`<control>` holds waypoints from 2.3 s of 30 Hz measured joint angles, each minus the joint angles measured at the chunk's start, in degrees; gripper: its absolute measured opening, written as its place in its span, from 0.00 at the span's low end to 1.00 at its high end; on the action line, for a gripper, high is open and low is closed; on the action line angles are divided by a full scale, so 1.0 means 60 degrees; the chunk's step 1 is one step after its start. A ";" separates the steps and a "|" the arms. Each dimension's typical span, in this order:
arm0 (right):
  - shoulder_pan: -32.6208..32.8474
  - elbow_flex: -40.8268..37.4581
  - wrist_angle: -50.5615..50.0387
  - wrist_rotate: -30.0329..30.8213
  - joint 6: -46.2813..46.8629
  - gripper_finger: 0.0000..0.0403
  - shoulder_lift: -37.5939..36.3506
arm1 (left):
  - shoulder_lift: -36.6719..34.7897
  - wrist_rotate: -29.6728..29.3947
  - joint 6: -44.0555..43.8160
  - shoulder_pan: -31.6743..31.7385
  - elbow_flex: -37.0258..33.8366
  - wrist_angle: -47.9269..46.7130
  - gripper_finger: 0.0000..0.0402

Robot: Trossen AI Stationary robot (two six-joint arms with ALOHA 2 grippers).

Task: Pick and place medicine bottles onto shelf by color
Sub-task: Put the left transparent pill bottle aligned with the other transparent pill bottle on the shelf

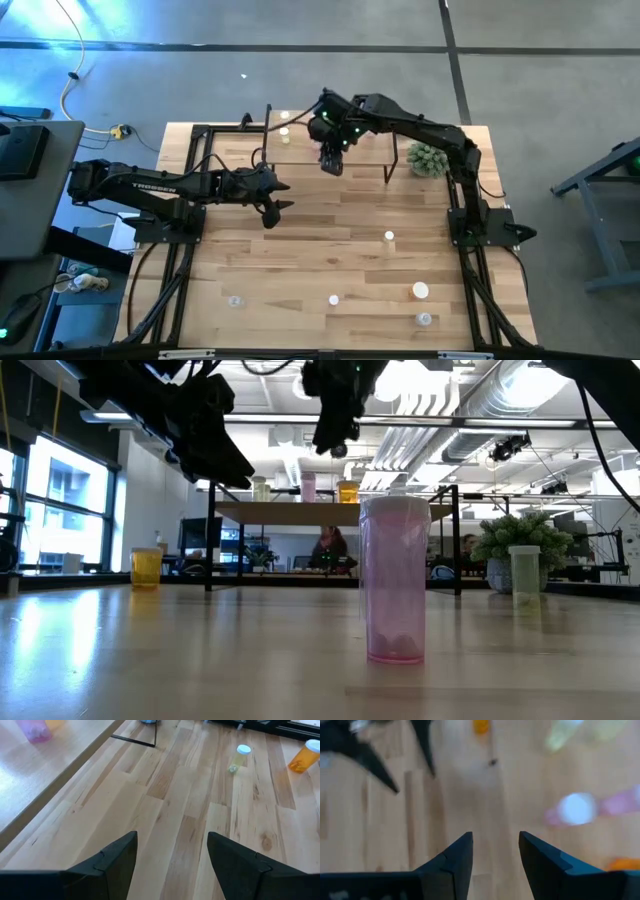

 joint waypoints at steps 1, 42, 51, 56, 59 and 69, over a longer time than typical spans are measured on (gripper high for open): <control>0.0017 -0.0230 0.0143 -0.0005 -0.0030 0.38 0.0000 | 0.0000 0.0000 0.0010 0.0004 0.0000 0.0002 0.58; -0.0204 -0.2237 0.3027 0.1640 -0.1285 0.38 0.0022 | 0.0000 0.0025 0.0013 0.0000 0.0000 0.0005 0.58; -0.0204 -0.2237 0.3114 0.1640 -0.1322 0.38 0.0022 | 0.0000 0.0025 0.0016 0.0000 0.0000 0.0007 0.58; -0.0192 -0.2085 0.2644 0.1640 -0.1285 0.38 0.0036 | 0.0000 0.0025 0.0013 0.0000 0.0000 0.0004 0.58; -0.0116 -0.1806 0.2217 0.1653 -0.1281 0.38 0.0036 | 0.0000 0.0025 0.0013 0.0002 0.0000 0.0003 0.58; 0.0079 -0.0807 0.0897 0.1297 -0.1211 0.38 0.0036 | 0.0000 0.0029 -0.0138 0.0003 0.0000 -0.0015 0.58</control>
